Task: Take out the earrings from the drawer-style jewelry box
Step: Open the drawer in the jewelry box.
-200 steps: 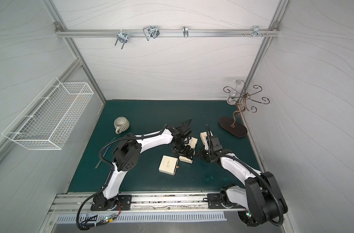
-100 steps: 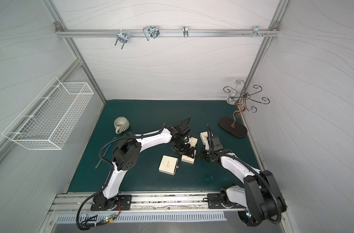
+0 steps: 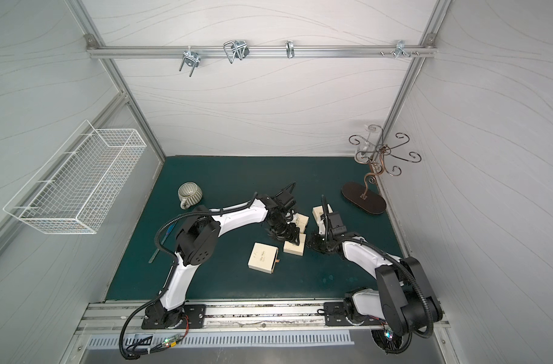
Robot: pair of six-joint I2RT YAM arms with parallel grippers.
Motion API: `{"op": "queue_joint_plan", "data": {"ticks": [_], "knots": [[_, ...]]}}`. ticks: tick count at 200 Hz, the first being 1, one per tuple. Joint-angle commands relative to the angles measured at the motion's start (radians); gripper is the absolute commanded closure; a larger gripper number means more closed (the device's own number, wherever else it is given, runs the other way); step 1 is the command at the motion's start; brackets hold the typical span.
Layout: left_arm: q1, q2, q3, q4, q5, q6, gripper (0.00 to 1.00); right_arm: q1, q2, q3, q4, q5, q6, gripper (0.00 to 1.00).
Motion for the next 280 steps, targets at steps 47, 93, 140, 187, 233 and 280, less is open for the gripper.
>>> {"op": "queue_joint_plan", "data": {"ticks": [47, 93, 140, 187, 233, 280], "knots": [[0.001, 0.036, 0.039, -0.029, -0.019, 0.003, 0.30, -0.004, 0.021, -0.034, 0.083, -0.043, 0.027, 0.88], [0.001, 0.040, 0.044, -0.060, -0.076, -0.008, 0.33, -0.005, 0.007, -0.031, 0.051, -0.002, 0.022, 0.96], [0.001, 0.099, 0.096, -0.173, -0.177, -0.017, 0.35, -0.005, -0.014, -0.009, -0.044, 0.088, 0.020, 0.99], [0.001, 0.128, 0.112, -0.209, -0.207, -0.015, 0.35, -0.004, -0.073, 0.041, -0.221, 0.218, 0.014, 1.00], [0.003, 0.135, 0.123, -0.211, -0.207, -0.013, 0.34, -0.004, -0.129, 0.039, -0.269, 0.285, 0.006, 1.00], [0.002, 0.132, 0.122, -0.206, -0.204, -0.010, 0.34, 0.002, -0.175, 0.043, -0.253, 0.291, -0.015, 0.81]]}}
